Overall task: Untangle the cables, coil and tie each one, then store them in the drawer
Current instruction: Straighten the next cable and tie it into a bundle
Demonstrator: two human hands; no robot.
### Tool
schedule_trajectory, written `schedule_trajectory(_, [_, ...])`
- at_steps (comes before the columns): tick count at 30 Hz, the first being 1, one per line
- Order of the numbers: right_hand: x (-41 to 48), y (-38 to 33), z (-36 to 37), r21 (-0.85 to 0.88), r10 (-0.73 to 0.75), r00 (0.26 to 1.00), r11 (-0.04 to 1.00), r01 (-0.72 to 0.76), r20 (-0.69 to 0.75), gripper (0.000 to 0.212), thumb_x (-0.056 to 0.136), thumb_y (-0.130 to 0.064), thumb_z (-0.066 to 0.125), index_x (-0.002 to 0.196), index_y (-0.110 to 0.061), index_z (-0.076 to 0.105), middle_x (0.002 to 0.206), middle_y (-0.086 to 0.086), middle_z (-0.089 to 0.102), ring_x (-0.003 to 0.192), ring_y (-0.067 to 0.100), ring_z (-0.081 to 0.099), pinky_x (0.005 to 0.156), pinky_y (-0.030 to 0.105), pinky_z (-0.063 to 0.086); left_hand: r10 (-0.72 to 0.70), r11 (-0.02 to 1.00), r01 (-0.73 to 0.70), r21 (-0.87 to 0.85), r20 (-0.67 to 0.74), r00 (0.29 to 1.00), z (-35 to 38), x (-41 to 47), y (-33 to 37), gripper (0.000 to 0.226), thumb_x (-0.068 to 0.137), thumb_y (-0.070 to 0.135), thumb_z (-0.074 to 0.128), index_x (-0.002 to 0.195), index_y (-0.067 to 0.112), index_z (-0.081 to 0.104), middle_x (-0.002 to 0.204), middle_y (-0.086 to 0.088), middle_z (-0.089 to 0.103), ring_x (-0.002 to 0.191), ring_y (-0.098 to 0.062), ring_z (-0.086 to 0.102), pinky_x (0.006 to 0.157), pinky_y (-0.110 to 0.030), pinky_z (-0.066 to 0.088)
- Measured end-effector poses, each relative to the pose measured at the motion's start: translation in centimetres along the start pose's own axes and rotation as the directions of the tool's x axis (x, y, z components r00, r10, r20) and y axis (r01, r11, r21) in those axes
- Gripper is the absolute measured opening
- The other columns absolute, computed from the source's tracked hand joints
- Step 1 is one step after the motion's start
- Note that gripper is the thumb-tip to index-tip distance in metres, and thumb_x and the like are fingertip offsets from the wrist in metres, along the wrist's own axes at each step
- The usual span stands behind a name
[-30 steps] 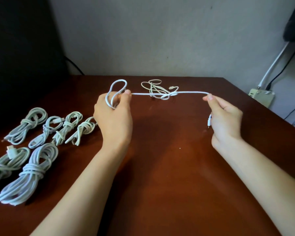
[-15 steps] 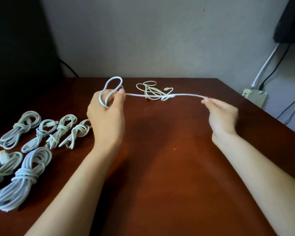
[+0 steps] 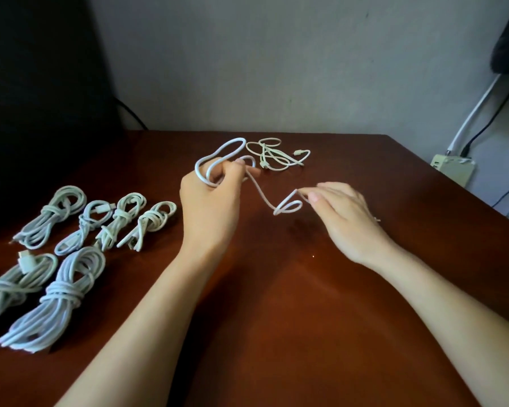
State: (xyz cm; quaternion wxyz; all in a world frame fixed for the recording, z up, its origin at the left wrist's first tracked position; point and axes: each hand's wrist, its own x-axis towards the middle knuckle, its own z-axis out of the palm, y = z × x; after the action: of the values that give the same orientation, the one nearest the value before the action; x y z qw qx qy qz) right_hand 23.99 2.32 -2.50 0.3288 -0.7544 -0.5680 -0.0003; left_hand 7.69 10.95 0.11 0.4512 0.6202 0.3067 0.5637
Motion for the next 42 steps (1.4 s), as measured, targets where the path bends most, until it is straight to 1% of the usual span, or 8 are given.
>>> schedule_trajectory(4, [-0.1,-0.4,0.2,0.322,0.074,0.988,0.940,-0.115,0.138,0.038,0.102,-0.037,0.035,0.094,-0.019,0.067,0.102,-0.001,0.067,0.104,0.012,0.057,0.093,0.030,0.040,-0.029,0.999,0.031,-0.027,0.059,0.998,0.2,-0.1,-0.3,0.045,0.092,0.010,0.054,0.051,0.025,0.066,0.065,0.010,0.070,0.067,0.007,0.059,0.063,-0.008,0.040])
schedule_trajectory(8, [-0.3,-0.9,0.0,0.384,-0.038,0.991,0.923,-0.013,0.125,0.024,0.098,-0.036,0.045,0.091,-0.026,0.065,0.098,-0.011,0.067,0.100,-0.002,0.057,0.088,0.017,0.039,-0.036,0.999,0.034,0.016,0.079,0.996,0.4,-0.2,-0.8,0.042,0.094,0.023,0.057,0.054,0.013,0.063,0.060,-0.003,0.066,0.059,0.003,0.056,0.058,-0.008,0.039])
schedule_trajectory(11, [-0.7,-1.3,0.4,0.304,-0.175,0.976,0.944,0.129,0.131,0.024,0.088,-0.040,0.050,0.109,-0.038,0.061,0.115,-0.021,0.061,0.115,-0.006,0.050,0.098,0.011,0.034,-0.067,0.995,0.058,0.080,0.110,0.992,0.5,-0.5,-0.9,0.039,0.094,0.028,0.057,0.059,0.012,0.066,0.069,-0.023,0.062,0.050,-0.003,0.047,0.051,-0.013,0.037])
schedule_trajectory(16, [-1.0,-1.7,1.4,0.184,-0.371,0.919,0.921,0.344,0.135,0.031,0.089,-0.042,0.053,0.114,-0.027,0.064,0.121,-0.014,0.060,0.129,0.001,0.042,0.113,0.031,0.026,-0.080,0.987,0.058,0.151,0.145,0.986,0.5,-0.4,-1.5,0.041,0.095,0.029,0.056,0.056,0.020,0.065,0.066,-0.008,0.068,0.066,-0.024,0.063,0.072,-0.038,0.051])
schedule_trajectory(21, [-1.4,-2.3,1.4,0.120,-0.497,0.865,0.865,0.488,0.065,0.016,0.088,-0.032,0.061,0.079,-0.019,0.065,0.079,-0.005,0.060,0.081,0.011,0.052,0.085,0.018,0.036,-0.038,0.974,0.007,0.225,0.132,0.990,0.4,-0.2,-2.0,0.040,0.090,0.040,0.047,0.059,0.020,0.063,0.071,-0.010,0.068,0.076,-0.020,0.063,0.079,-0.037,0.047])
schedule_trajectory(24, [-1.2,-1.8,0.8,0.018,-0.520,0.854,0.854,0.520,0.007,0.023,0.085,-0.035,0.059,0.075,-0.017,0.068,0.068,-0.005,0.053,0.078,0.008,0.044,0.074,0.021,0.033,-0.020,0.978,0.004,0.209,0.078,0.997,0.1,0.2,-2.2,0.042,0.097,0.032,0.045,0.058,0.027,0.060,0.074,0.003,0.069,0.078,-0.009,0.063,0.084,-0.034,0.047])
schedule_trajectory(28, [-0.7,-0.9,0.1,-0.233,-0.593,0.795,0.797,0.558,-0.126,0.019,0.079,-0.032,0.069,0.070,-0.015,0.072,0.066,-0.008,0.054,0.086,0.013,0.047,0.081,0.024,0.028,0.008,0.983,0.004,0.181,-0.062,0.998,-0.4,0.7,-2.3,0.043,0.100,0.029,0.043,0.061,0.025,0.060,0.078,-0.017,0.068,0.056,-0.020,0.052,0.063,-0.040,0.045])
schedule_trajectory(42, [1.5,4.3,-1.4,-0.305,-0.013,0.949,0.948,-0.088,-0.315,0.019,0.078,-0.032,0.076,0.071,-0.015,0.073,0.069,0.005,0.065,0.084,0.030,0.056,0.077,0.036,0.032,-0.053,0.999,0.053,0.008,0.030,0.998,0.3,0.1,-1.9,0.043,0.103,0.024,0.040,0.063,0.020,0.056,0.077,0.012,0.068,0.093,-0.002,0.064,0.098,-0.031,0.044])
